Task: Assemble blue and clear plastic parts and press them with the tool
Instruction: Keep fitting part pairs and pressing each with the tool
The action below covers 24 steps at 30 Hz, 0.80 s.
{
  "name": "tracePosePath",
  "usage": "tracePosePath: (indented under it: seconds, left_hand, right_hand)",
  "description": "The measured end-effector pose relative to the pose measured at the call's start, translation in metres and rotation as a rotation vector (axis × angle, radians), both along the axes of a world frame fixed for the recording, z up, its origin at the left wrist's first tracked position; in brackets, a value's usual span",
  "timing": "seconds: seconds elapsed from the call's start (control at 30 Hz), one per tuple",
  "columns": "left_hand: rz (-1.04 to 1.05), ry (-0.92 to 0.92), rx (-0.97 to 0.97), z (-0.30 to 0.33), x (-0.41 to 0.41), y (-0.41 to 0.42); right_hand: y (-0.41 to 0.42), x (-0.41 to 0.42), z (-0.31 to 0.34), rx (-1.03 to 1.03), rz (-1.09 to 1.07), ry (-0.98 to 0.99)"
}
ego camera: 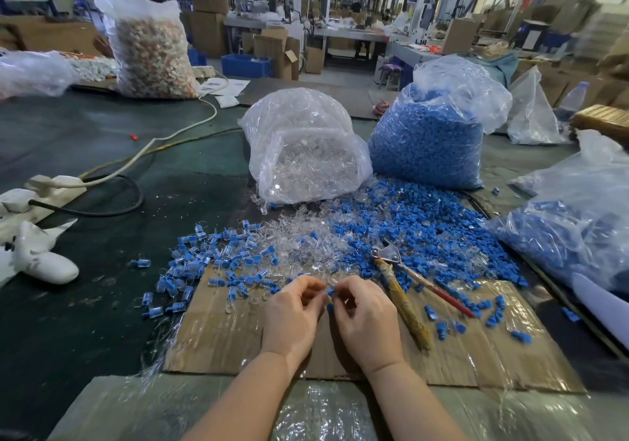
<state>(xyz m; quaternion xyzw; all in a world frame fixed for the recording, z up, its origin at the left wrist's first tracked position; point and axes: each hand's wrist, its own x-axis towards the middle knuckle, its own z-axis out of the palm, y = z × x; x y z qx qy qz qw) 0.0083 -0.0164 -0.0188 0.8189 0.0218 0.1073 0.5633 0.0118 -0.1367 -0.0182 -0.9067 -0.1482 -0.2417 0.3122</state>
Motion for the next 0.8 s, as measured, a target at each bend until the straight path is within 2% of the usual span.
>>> tracePosePath:
  seconds: [0.2, 0.57, 0.8]
  left_hand:
    - [-0.037, 0.015, 0.006, -0.0011, -0.0015, 0.0017]
    - [-0.007, 0.006, -0.121, 0.0013, 0.0007, 0.0008]
    - [-0.016, -0.004, -0.104, 0.0017, 0.0000, 0.0020]
  right_hand:
    - [-0.0002, -0.0007, -0.0001, -0.011, 0.012, -0.004]
    - [0.0012, -0.0027, 0.0024, 0.021, 0.025, -0.044]
    - [0.0010, -0.0016, 0.0032, -0.031, 0.038, -0.032]
